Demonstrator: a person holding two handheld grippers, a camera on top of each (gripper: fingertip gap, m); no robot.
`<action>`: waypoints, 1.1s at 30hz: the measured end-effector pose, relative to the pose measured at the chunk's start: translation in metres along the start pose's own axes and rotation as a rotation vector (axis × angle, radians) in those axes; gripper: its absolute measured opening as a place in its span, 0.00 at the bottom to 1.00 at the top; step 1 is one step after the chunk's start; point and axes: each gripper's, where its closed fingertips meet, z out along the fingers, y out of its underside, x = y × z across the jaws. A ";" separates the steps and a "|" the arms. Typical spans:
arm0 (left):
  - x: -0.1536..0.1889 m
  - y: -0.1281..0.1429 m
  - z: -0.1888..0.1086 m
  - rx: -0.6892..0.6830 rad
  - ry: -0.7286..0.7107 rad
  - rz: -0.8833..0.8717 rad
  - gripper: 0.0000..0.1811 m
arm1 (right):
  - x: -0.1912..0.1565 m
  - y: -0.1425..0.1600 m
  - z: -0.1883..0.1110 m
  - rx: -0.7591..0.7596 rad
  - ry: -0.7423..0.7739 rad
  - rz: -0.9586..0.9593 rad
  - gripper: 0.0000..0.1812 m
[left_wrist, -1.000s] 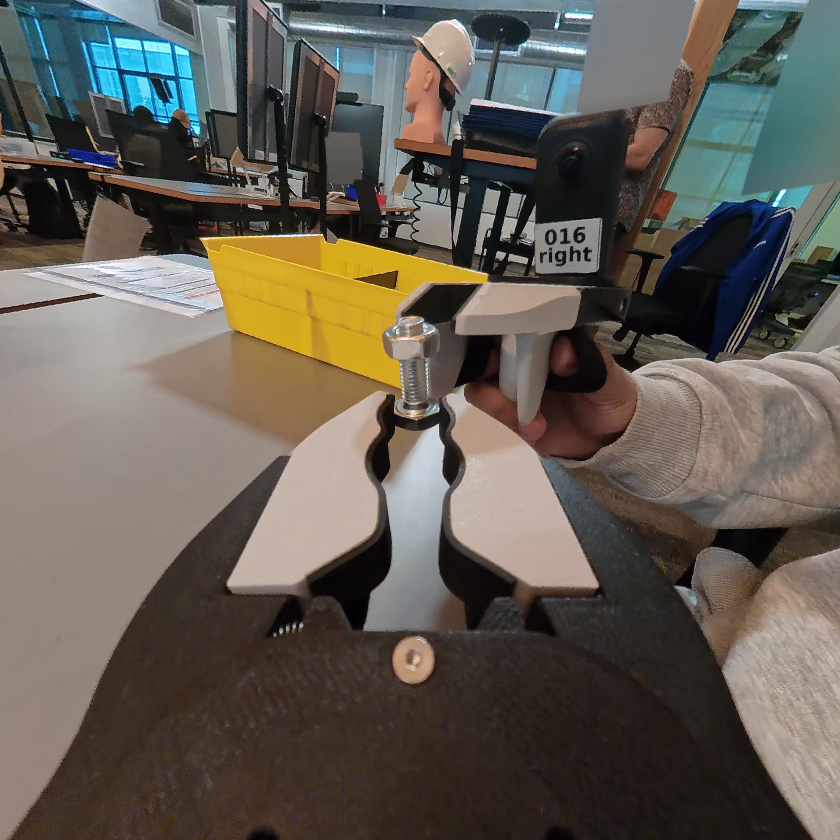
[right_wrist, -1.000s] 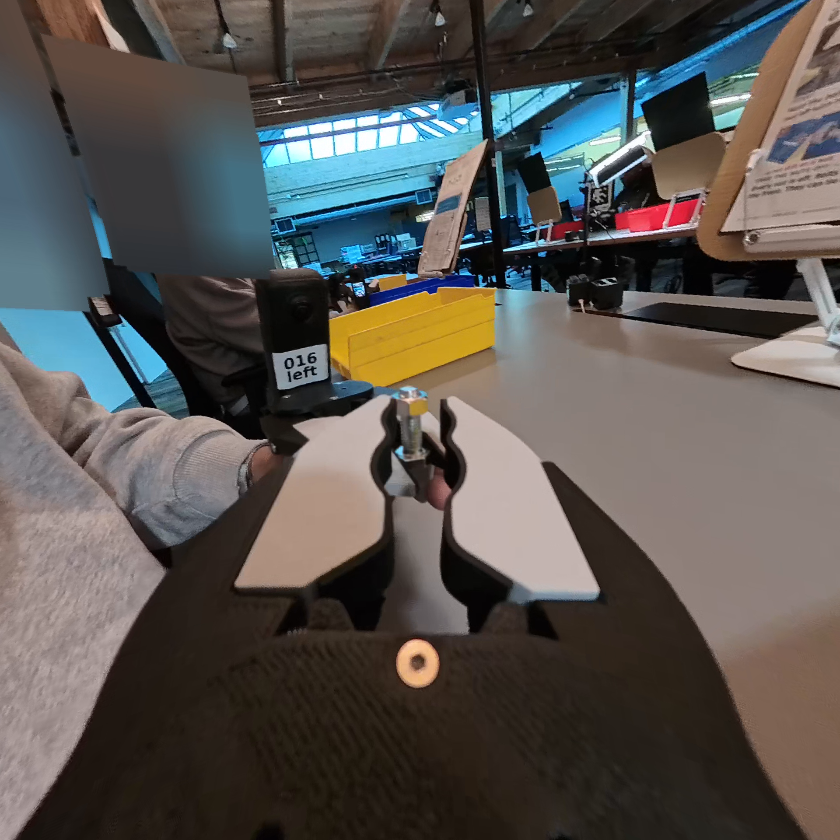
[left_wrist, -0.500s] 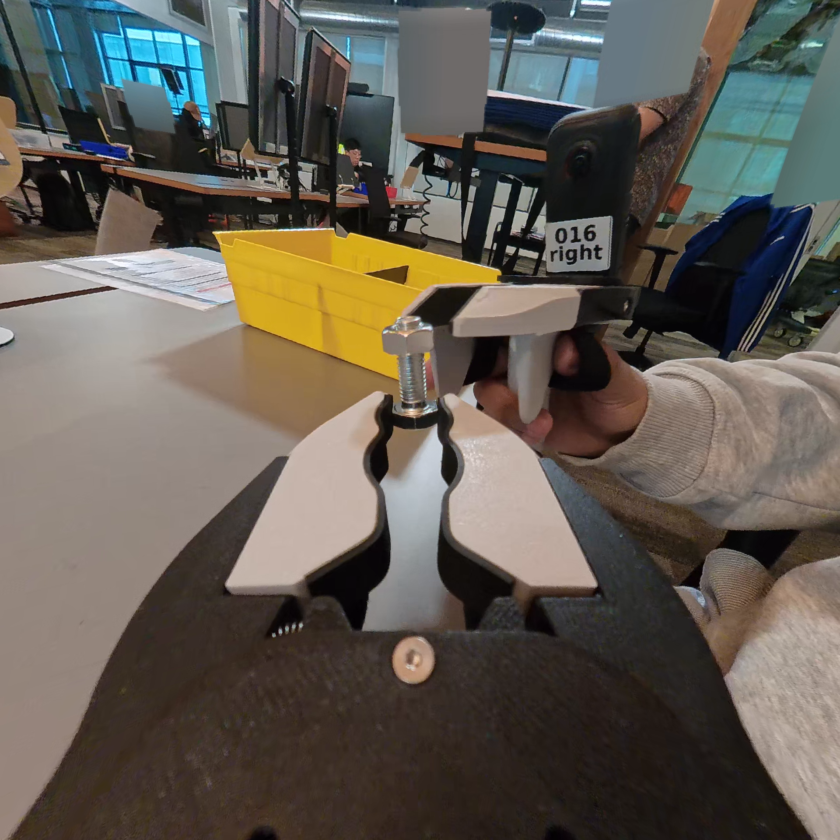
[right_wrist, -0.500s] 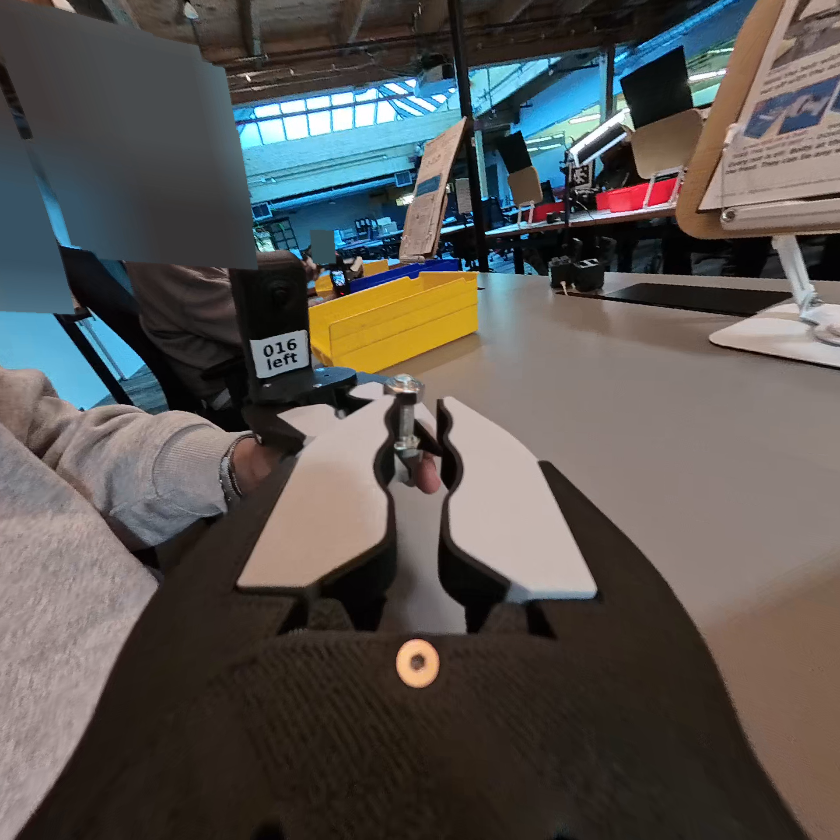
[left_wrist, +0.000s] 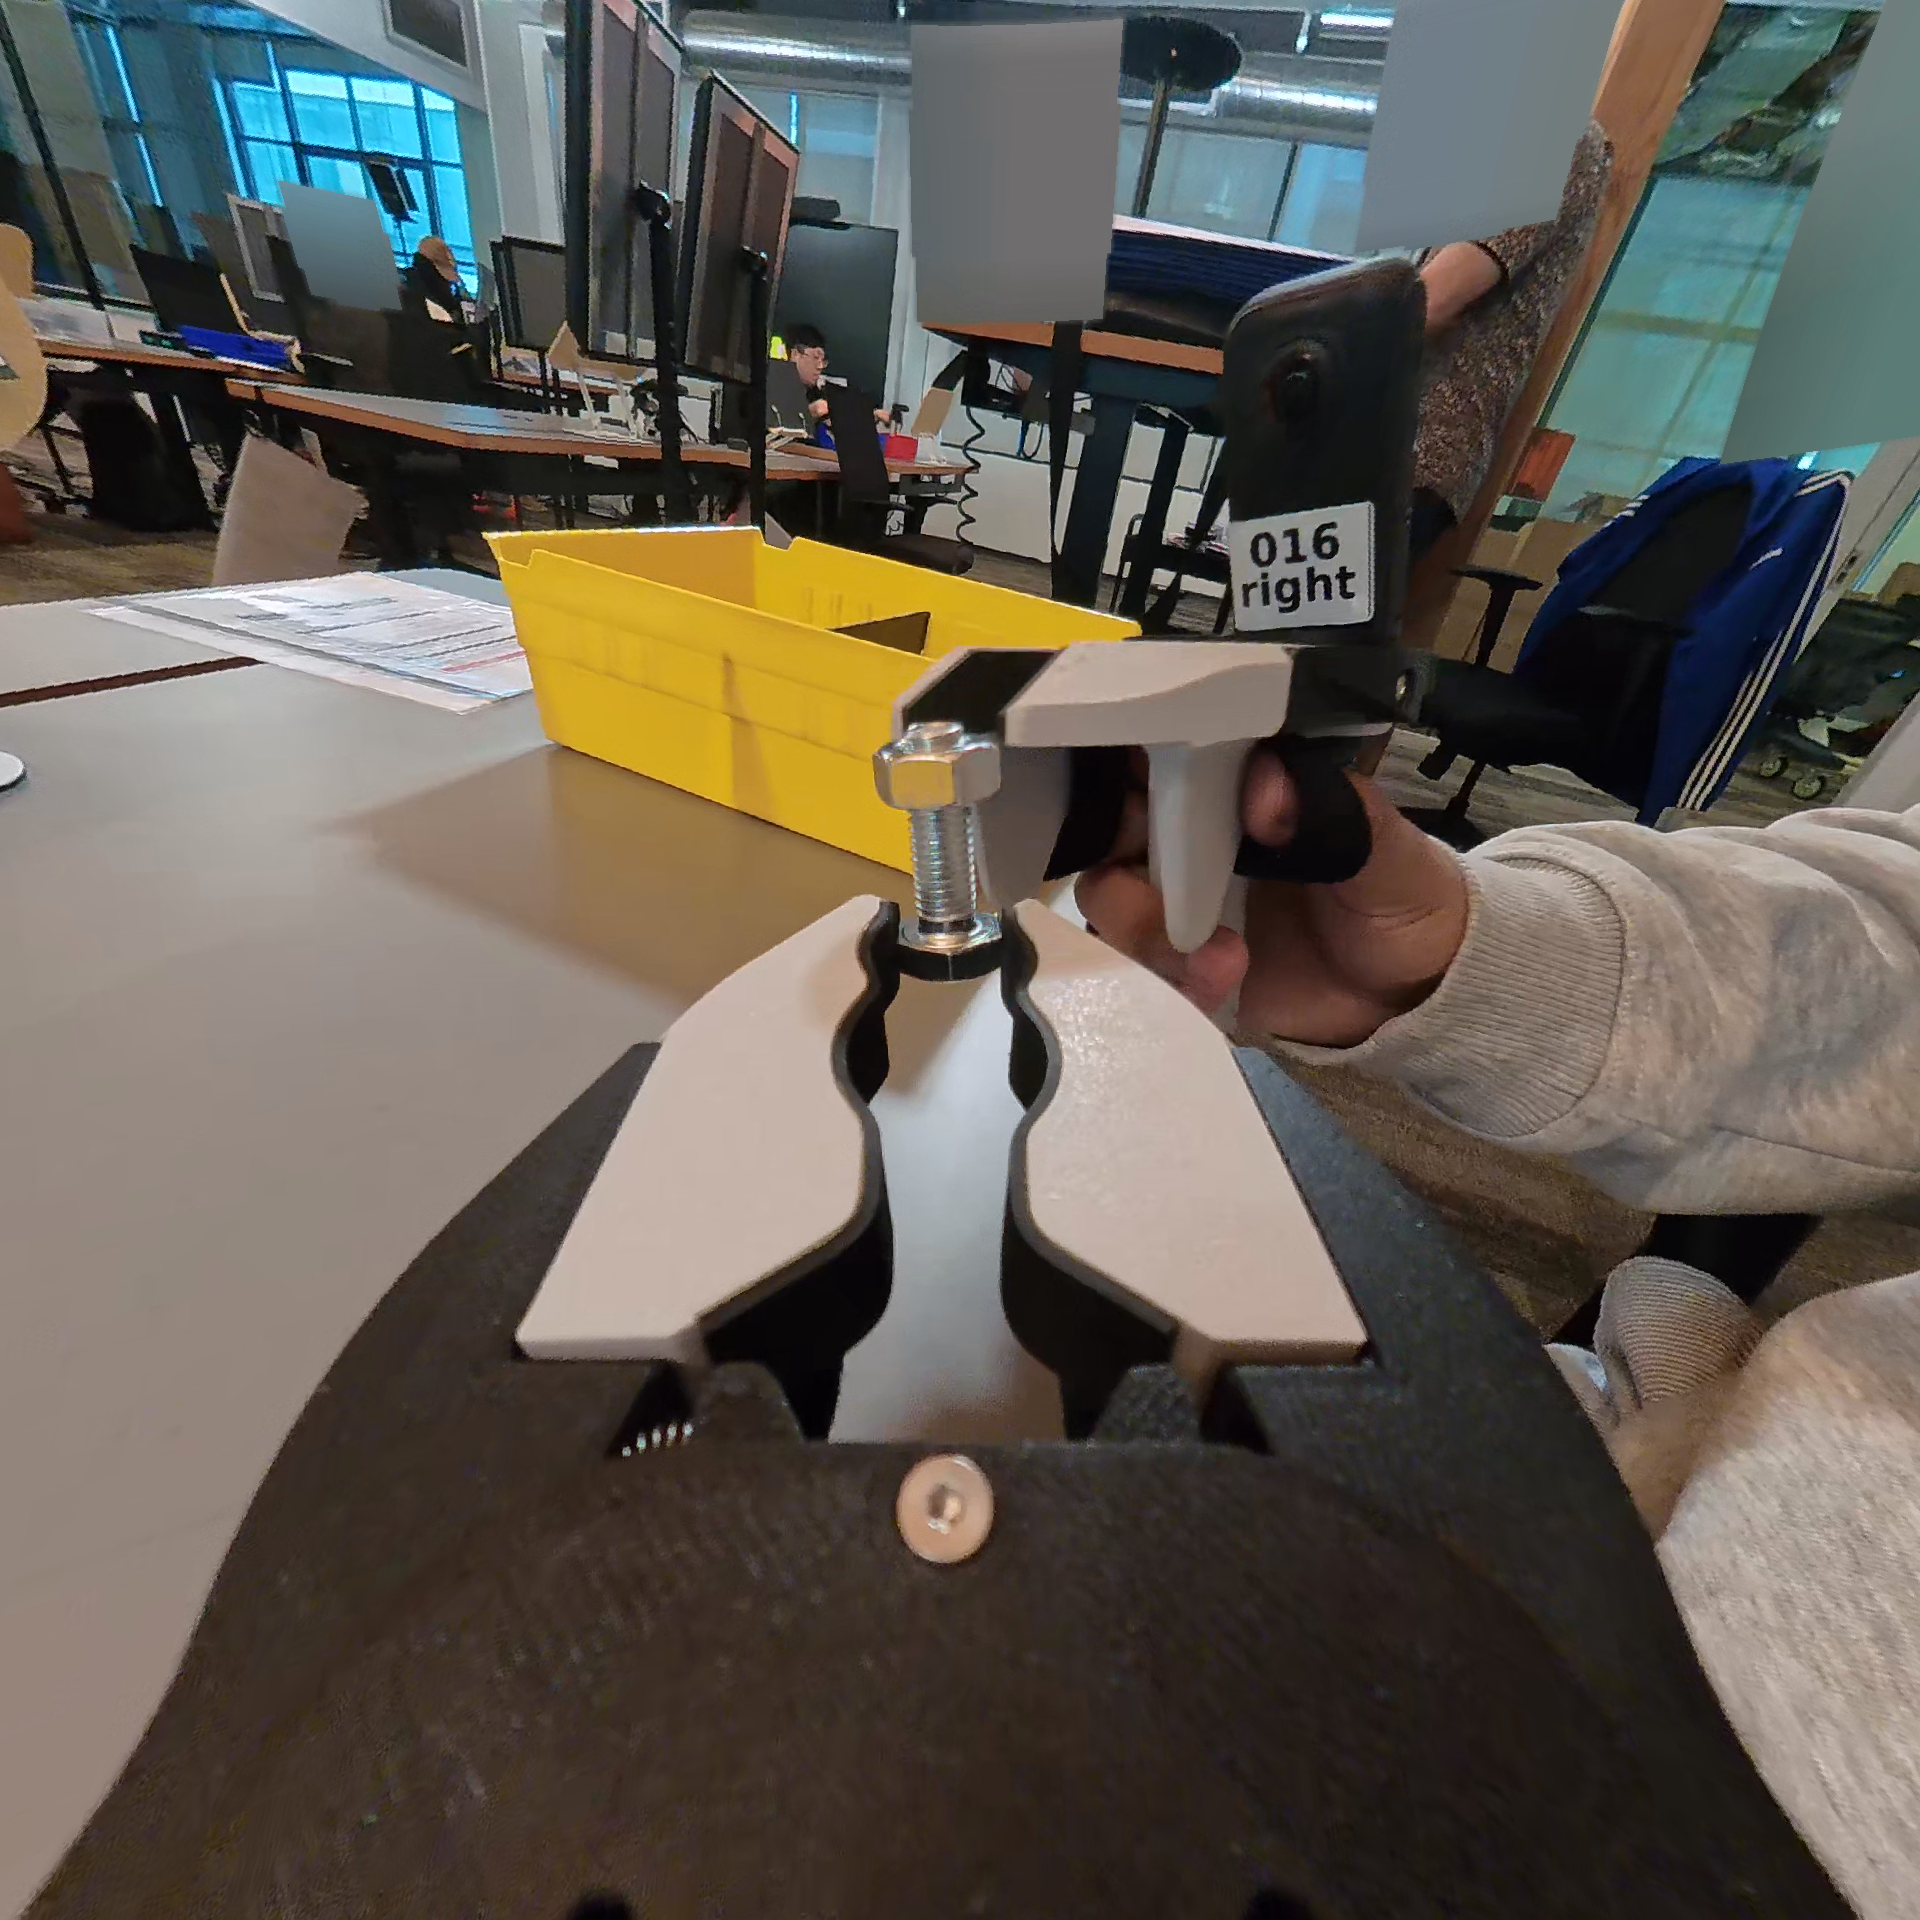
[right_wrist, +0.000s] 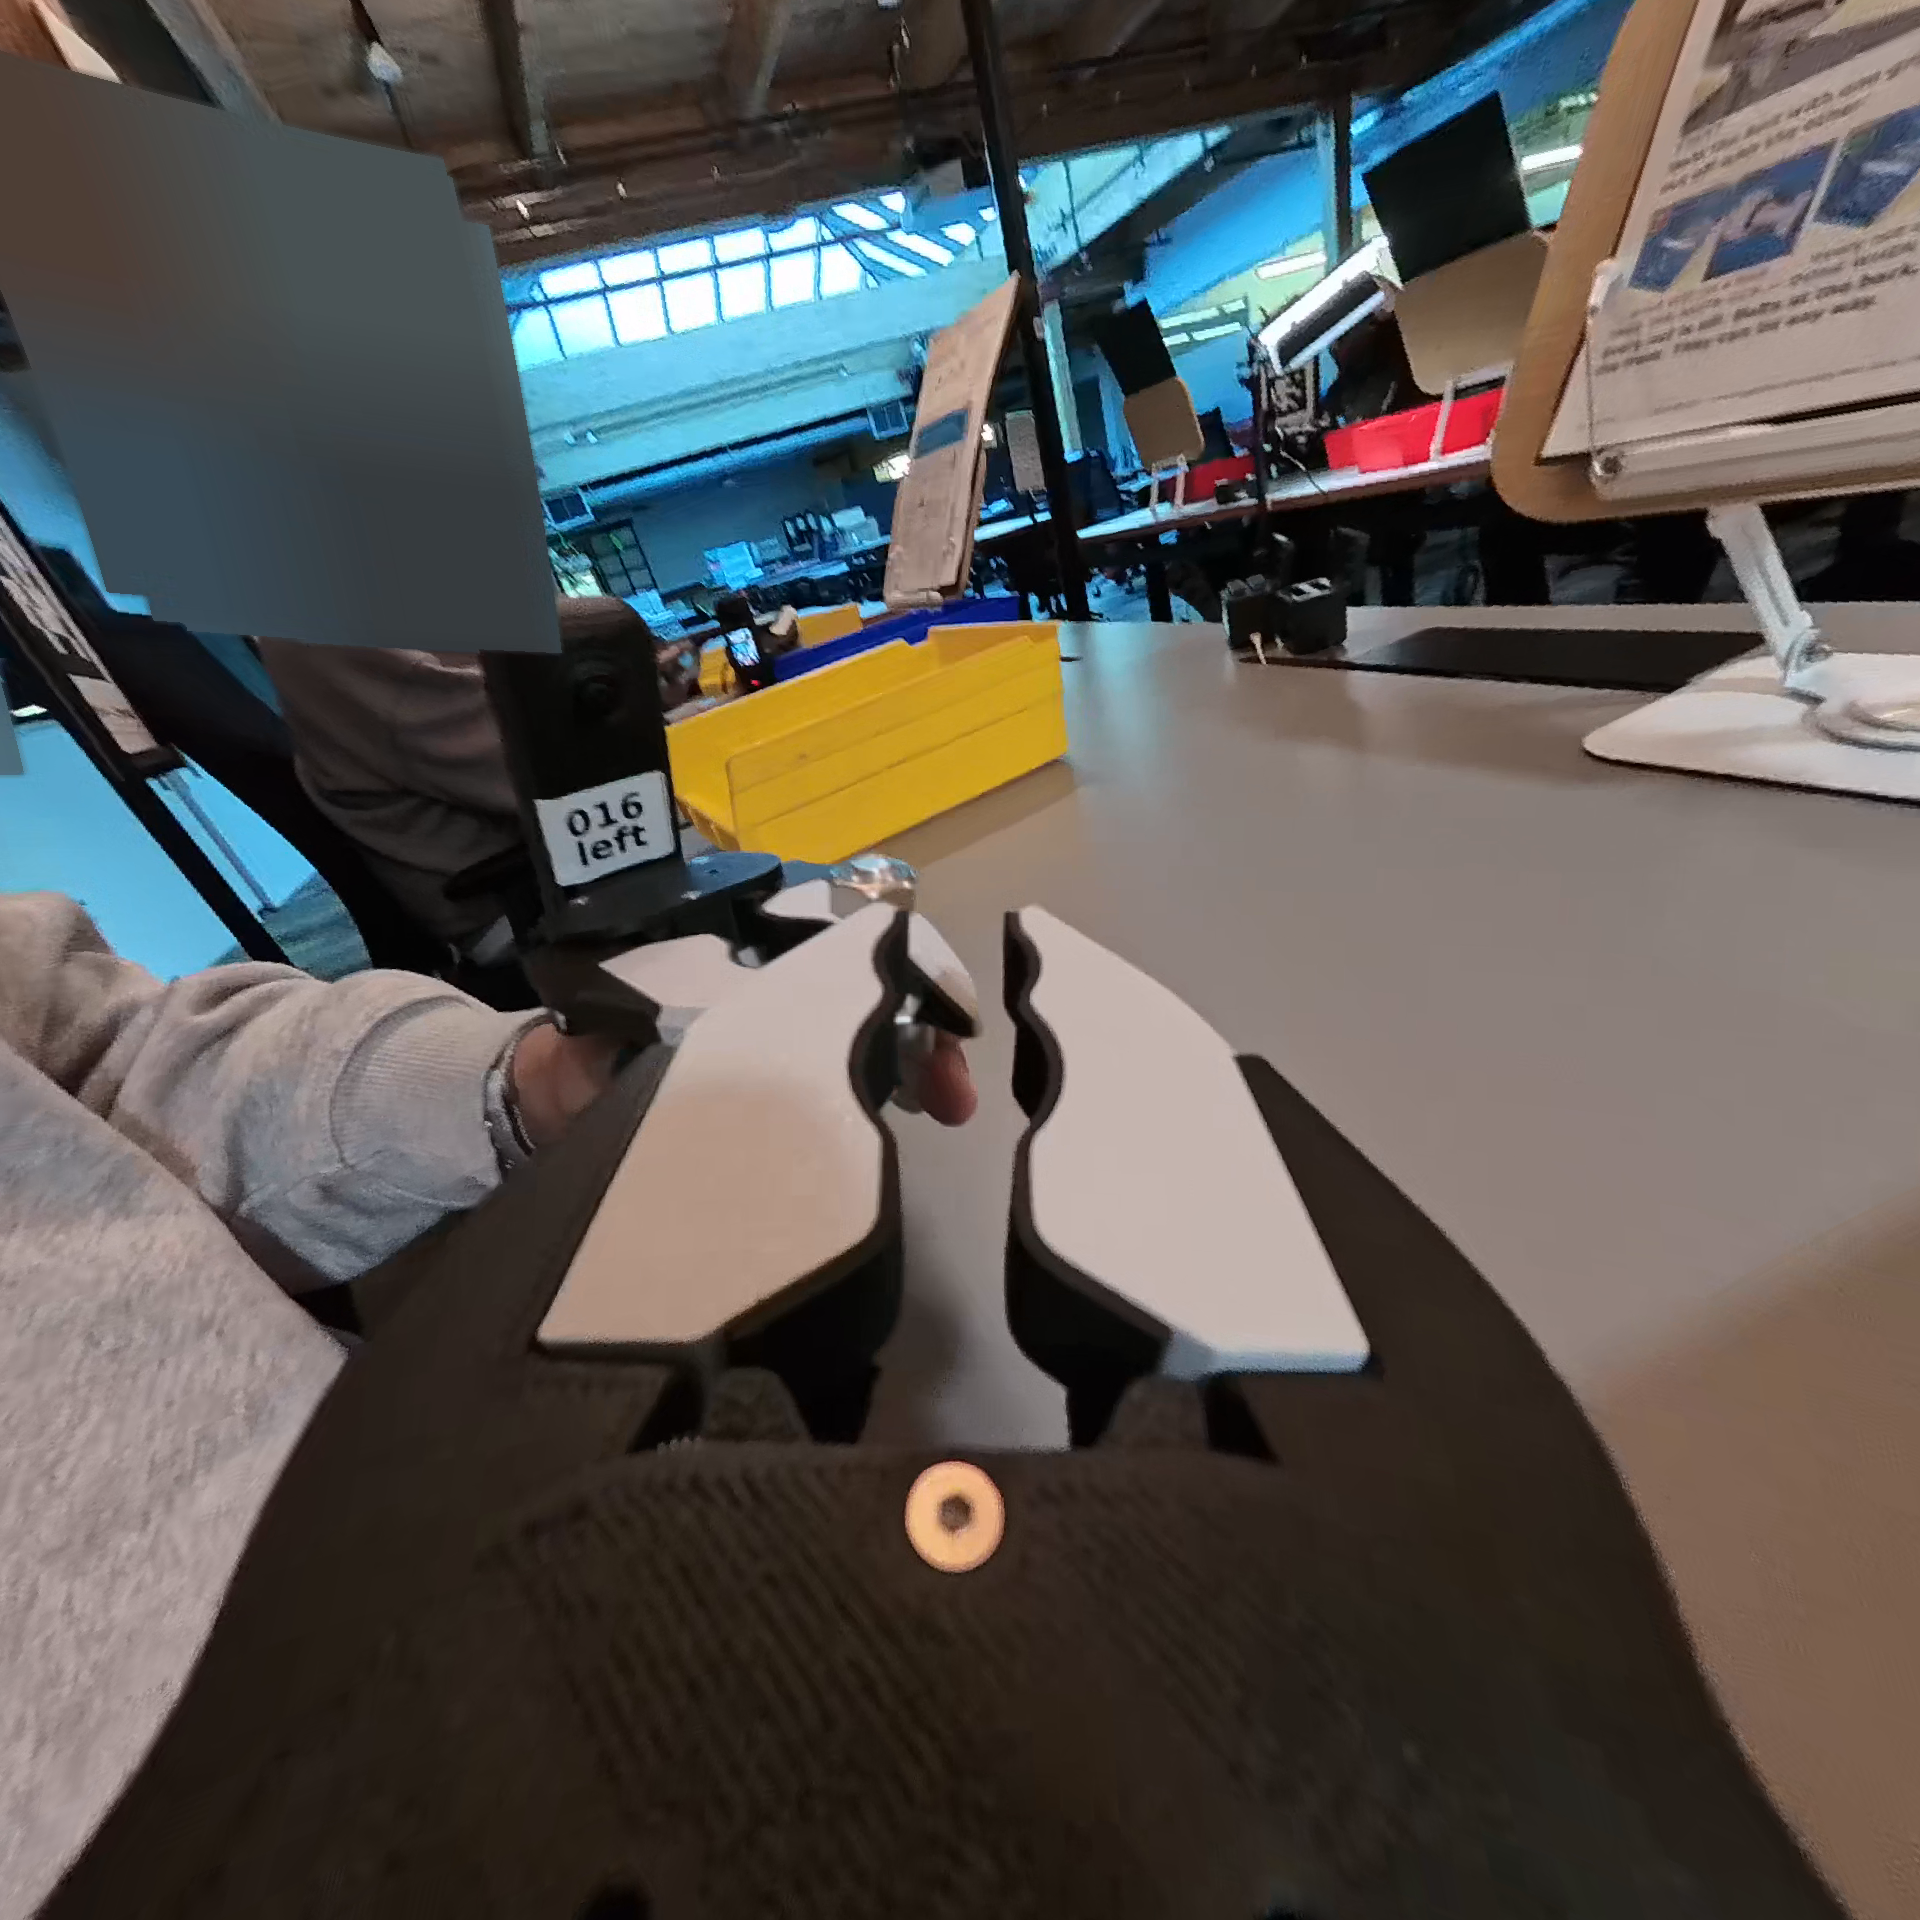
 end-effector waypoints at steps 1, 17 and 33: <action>0.001 0.000 0.000 -0.002 0.001 0.002 0.10 | -0.003 -0.002 0.000 0.011 -0.014 -0.003 0.10; 0.000 0.000 0.000 0.000 -0.002 0.000 0.10 | 0.000 0.006 0.002 -0.039 0.011 -0.041 0.06; -0.001 -0.001 0.000 0.007 -0.005 0.004 0.10 | 0.001 0.002 0.000 -0.017 0.015 -0.028 0.07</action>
